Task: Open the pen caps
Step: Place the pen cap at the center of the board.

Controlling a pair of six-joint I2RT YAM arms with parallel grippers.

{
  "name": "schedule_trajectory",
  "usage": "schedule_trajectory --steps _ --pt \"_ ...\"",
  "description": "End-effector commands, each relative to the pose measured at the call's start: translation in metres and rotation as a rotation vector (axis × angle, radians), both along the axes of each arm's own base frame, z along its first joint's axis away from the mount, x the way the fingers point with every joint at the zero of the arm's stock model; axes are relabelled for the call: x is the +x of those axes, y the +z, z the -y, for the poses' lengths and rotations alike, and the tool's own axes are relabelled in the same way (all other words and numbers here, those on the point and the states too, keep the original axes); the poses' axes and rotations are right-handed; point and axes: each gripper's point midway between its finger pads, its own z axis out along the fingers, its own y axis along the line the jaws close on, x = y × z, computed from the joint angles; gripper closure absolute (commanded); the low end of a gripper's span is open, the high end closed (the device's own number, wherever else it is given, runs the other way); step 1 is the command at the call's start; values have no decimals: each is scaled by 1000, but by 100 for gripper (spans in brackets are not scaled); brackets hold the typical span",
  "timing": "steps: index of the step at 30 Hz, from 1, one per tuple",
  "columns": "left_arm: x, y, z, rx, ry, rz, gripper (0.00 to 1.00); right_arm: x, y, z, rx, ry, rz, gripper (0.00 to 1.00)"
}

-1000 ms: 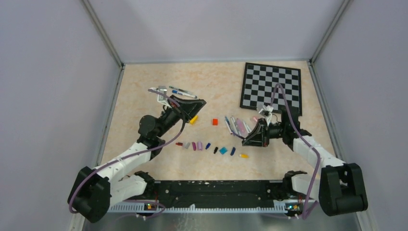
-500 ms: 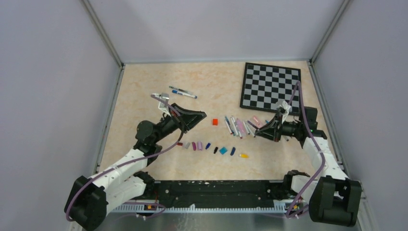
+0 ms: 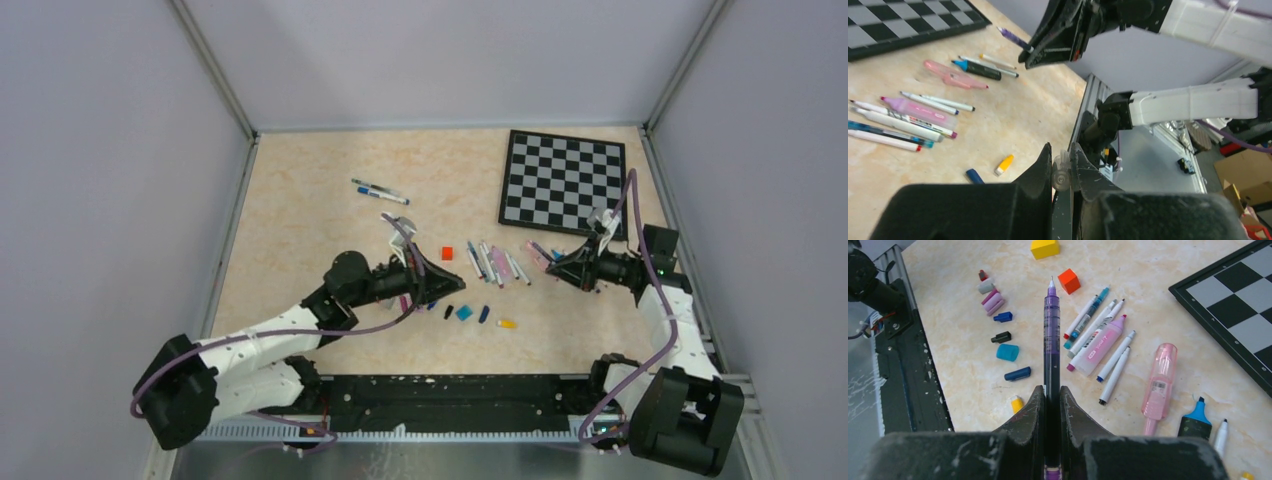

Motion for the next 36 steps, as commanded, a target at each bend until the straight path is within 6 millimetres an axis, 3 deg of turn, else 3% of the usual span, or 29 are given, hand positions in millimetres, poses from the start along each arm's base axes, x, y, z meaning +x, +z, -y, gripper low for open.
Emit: schedule_trajectory --steps 1,14,16,18,22,28,36 --pt "3 -24 26 139 17 45 100 13 13 11 -48 -34 83 100" --pt "-20 -104 117 428 -54 15 100 26 0 26 -113 -122 59 100" --pt "-22 -124 129 496 -52 0 100 29 -1 28 -122 -138 58 100" --pt "-20 -131 143 547 -41 0 100 31 -2 31 -128 -155 54 100" --pt "-19 -154 158 648 -36 -14 99 33 -4 33 -131 -170 48 100" --pt "-19 -174 177 737 -36 -22 96 35 -4 35 -135 -181 47 100" --pt "-12 -206 182 862 -20 -34 89 38 -6 38 -147 -196 43 100"
